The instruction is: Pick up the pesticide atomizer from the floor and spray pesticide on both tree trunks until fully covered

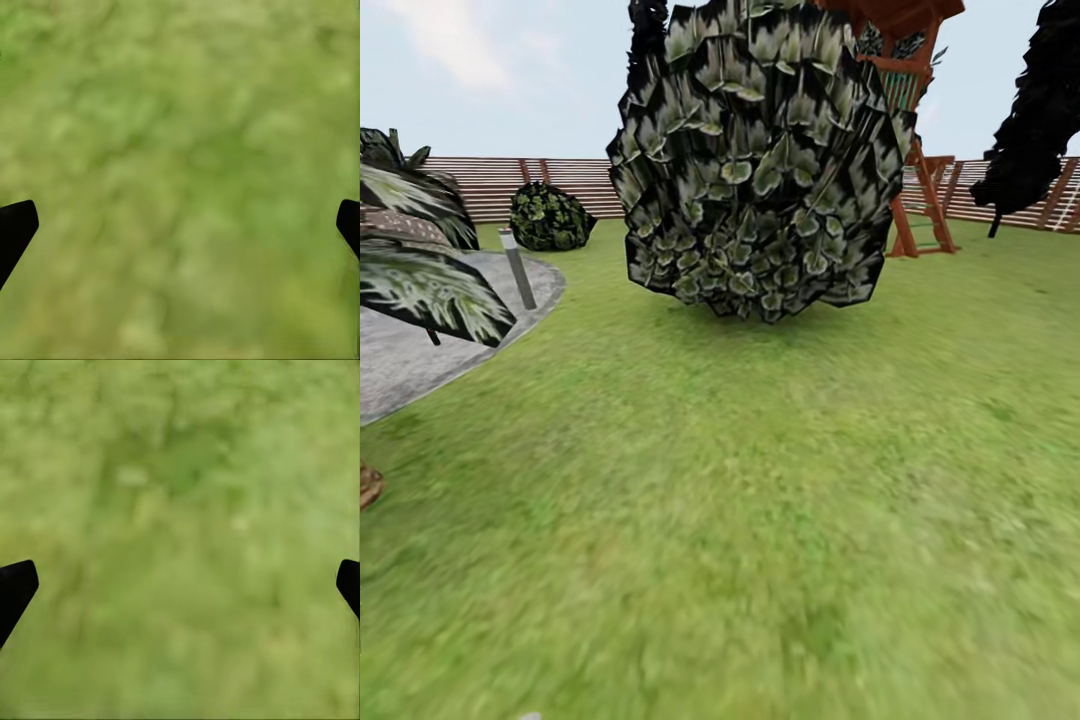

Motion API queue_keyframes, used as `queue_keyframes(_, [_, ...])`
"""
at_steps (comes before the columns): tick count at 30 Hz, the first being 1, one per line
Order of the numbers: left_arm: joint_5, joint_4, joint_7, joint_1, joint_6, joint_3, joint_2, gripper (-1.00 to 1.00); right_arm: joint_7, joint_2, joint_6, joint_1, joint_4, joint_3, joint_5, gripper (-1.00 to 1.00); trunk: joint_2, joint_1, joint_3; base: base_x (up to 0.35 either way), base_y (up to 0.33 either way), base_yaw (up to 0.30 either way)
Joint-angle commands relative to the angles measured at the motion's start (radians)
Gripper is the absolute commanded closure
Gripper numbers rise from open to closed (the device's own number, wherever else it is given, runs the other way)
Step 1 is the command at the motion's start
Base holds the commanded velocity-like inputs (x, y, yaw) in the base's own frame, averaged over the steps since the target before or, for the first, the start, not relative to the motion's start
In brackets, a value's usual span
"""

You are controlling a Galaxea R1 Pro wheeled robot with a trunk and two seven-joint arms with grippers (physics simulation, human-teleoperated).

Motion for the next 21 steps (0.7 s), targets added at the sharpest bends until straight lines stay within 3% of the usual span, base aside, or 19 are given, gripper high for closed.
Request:
queue_keyframes(1, [0.001, 0.001, -0.001, -0.001, -0.004, 0.002, 0.0, -1.0, 0.0, 0.0, -0.003, 0.0, 0.001, 0.0, 0.002, -1.0, 0.0, 0.0, -0.001, 0.338, -0.118, 0.21])
queue_keyframes(21, [0.001, 0.001, -0.001, -0.001, -0.004, 0.002, 0.0, -1.0, 0.0, 0.0, -0.003, 0.0, 0.001, 0.0, 0.002, -1.0, 0.0, 0.0, -0.001, 0.338, -0.116, 0.026])
